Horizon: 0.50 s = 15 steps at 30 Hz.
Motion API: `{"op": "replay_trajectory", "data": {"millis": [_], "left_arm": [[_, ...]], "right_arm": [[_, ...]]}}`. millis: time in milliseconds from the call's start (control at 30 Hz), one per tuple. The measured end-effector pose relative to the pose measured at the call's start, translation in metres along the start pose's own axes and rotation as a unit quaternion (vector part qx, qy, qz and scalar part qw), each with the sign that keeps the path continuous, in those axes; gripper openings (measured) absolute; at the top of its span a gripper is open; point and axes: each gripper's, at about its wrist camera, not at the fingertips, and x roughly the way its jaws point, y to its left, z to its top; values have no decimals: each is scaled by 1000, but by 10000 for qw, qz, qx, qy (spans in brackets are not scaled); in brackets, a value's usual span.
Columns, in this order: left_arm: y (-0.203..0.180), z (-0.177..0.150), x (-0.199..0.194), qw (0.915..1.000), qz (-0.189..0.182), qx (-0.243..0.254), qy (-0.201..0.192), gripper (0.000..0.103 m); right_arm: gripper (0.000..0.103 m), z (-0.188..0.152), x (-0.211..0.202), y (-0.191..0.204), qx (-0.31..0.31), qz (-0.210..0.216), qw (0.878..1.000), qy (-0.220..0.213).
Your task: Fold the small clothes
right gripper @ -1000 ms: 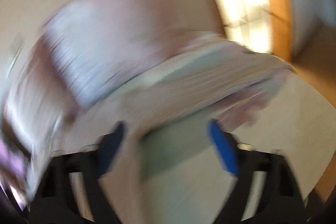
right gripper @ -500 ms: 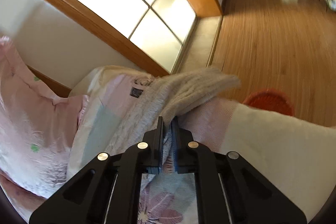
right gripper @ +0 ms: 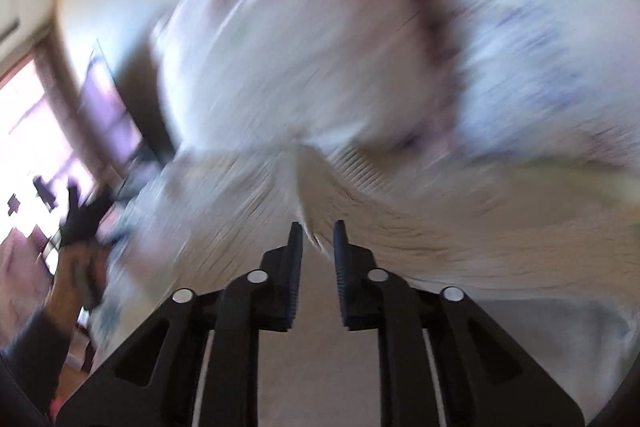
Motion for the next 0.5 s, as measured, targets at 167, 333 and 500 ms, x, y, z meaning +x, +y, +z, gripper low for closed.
{"op": "replay_trajectory", "data": {"millis": [167,333,500], "left_arm": [[20,21,4,9983,-150,-550,-126,91],[44,49,14,9931,-144,-1150,-193,64],[44,67,23,9929,43,-1188,20,9]], "right_arm": [[72,-12,-39,-26,417,-261,9973,-542],[78,-31,-93,-84,867,-1043,9876,-789],[80,-50,-132,-121,1123,-1505,9776,-951]]}}
